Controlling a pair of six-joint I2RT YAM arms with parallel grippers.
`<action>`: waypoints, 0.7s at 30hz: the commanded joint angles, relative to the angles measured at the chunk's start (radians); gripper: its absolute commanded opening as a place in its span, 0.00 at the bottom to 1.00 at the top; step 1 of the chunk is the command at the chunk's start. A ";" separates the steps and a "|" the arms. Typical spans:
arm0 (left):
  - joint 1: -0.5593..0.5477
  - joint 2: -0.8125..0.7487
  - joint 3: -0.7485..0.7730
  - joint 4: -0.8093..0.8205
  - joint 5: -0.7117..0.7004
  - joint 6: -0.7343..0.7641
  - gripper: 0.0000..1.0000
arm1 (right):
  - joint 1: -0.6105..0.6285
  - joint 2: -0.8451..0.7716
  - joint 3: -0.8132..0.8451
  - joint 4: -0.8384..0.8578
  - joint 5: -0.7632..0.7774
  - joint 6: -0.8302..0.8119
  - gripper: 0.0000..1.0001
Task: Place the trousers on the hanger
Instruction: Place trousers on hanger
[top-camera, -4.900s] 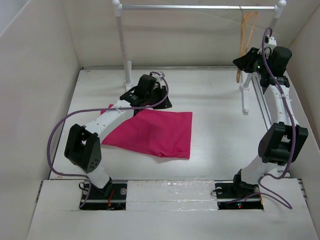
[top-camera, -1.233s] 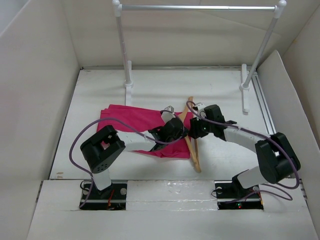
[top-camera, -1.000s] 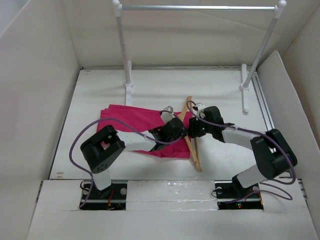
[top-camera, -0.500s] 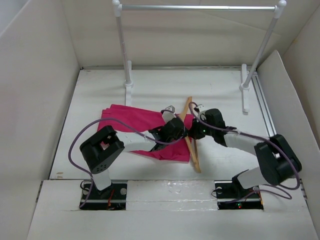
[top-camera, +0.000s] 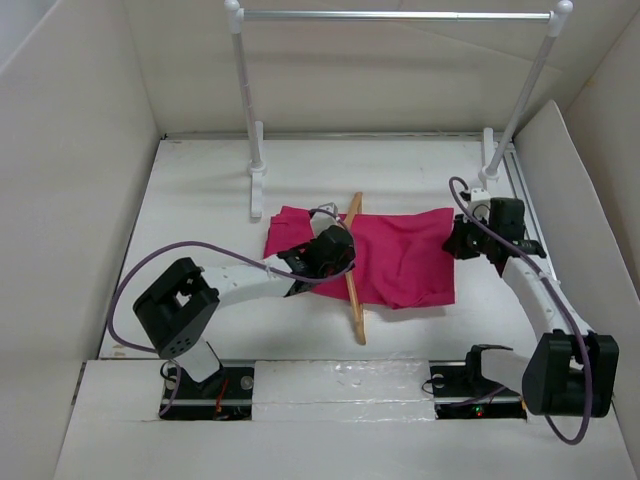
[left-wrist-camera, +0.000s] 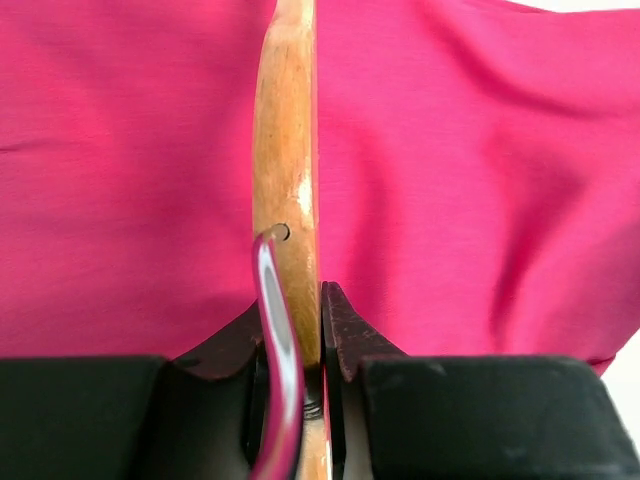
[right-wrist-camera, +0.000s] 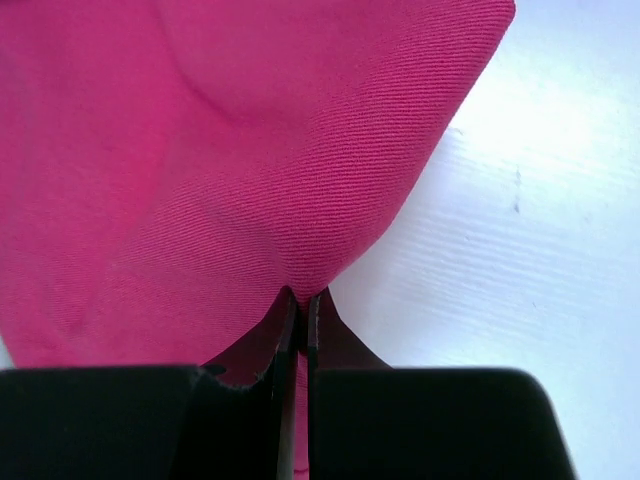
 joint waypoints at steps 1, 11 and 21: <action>0.015 -0.050 -0.036 -0.134 -0.075 0.088 0.00 | -0.071 0.027 0.018 -0.057 -0.041 -0.106 0.00; 0.005 -0.064 0.000 -0.079 -0.019 0.116 0.00 | -0.118 0.153 0.010 0.039 -0.089 -0.107 0.00; -0.023 -0.029 0.130 -0.094 -0.009 0.105 0.00 | -0.014 0.178 -0.018 0.084 -0.081 -0.054 0.04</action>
